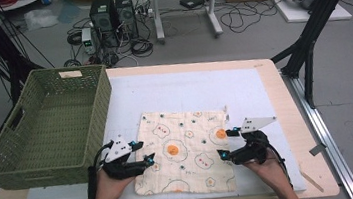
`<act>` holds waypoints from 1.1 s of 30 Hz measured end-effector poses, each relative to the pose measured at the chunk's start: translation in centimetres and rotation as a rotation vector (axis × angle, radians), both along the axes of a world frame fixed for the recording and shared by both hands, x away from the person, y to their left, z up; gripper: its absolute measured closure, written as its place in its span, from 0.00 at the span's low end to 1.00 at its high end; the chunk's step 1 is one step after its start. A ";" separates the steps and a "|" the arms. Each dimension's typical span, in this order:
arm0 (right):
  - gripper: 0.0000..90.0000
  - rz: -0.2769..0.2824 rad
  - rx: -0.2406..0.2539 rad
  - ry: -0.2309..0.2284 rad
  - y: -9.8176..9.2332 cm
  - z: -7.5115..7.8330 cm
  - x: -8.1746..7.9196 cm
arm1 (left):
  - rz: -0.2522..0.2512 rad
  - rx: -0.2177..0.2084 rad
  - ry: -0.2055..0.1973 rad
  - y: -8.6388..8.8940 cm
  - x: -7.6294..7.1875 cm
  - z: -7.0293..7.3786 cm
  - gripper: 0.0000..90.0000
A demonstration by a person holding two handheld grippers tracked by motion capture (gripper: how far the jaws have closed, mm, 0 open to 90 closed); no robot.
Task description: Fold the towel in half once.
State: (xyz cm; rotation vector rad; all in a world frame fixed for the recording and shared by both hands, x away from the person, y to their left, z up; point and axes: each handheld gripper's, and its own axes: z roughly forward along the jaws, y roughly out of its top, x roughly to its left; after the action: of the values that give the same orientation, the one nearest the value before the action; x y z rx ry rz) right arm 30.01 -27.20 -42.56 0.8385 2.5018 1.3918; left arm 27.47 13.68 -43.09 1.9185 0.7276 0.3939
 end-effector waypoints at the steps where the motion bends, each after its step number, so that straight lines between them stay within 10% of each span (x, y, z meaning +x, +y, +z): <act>1: 0.17 0.005 0.006 0.007 0.0 0.0 0.1 | 0.002 -0.002 0.005 0.0 0.1 0.1 0.47; 25: 0.36 -0.064 -0.056 -0.008 -0.5 2.7 6.3 | 0.167 0.015 0.058 -1.9 7.8 0.8 0.61; 33: 0.47 -0.087 -0.099 0.037 -0.1 0.8 7.8 | 0.246 0.076 0.076 -1.1 8.6 -0.4 0.61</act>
State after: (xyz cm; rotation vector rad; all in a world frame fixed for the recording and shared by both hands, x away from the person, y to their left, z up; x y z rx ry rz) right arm 37.77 -27.33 -41.77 0.9493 2.5052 1.2254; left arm 36.11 12.54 -43.46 1.9287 1.0164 0.5086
